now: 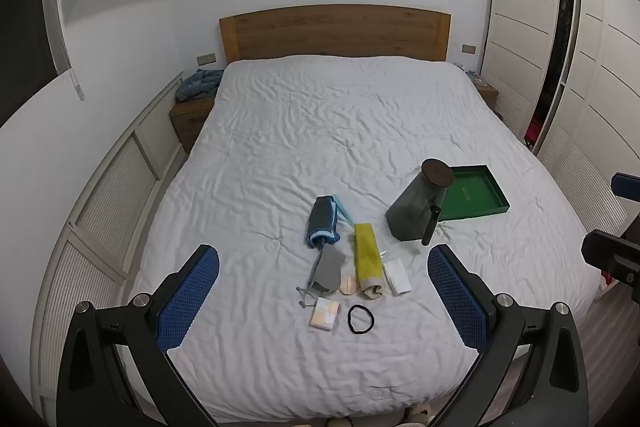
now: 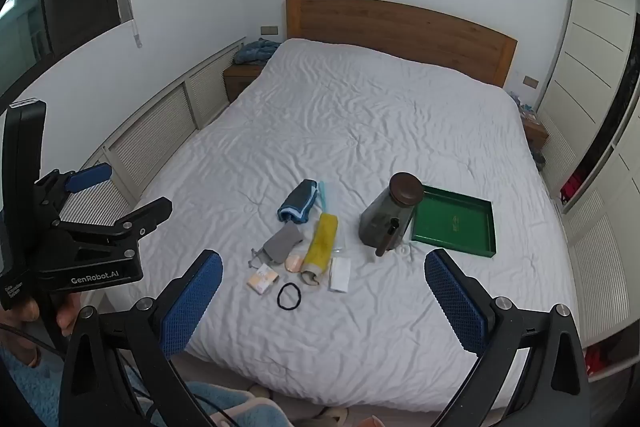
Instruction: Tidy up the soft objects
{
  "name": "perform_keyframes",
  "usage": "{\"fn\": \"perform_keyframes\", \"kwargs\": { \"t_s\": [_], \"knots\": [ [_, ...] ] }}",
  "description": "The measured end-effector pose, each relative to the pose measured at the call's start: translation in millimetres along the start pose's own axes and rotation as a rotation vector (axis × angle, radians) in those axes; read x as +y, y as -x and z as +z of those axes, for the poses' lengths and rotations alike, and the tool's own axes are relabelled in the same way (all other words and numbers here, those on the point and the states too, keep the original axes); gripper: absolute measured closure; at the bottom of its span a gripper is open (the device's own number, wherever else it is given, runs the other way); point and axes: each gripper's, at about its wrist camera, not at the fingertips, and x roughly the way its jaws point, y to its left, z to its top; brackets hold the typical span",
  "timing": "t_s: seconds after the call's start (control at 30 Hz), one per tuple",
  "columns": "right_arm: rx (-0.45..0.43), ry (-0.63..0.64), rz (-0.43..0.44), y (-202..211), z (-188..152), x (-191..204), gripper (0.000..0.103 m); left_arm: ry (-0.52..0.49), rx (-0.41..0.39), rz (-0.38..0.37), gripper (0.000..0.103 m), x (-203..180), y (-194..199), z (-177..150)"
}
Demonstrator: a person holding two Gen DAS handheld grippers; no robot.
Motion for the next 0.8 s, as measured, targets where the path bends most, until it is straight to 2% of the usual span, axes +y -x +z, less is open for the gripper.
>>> {"fn": "perform_keyframes", "kwargs": {
  "t_s": [0.8],
  "knots": [
    [-0.002, 0.002, -0.005, 3.7, -2.1, 2.2, 0.000, -0.004, -0.002, 0.006, 0.001, -0.1, 0.0, 0.1]
  ]
}}
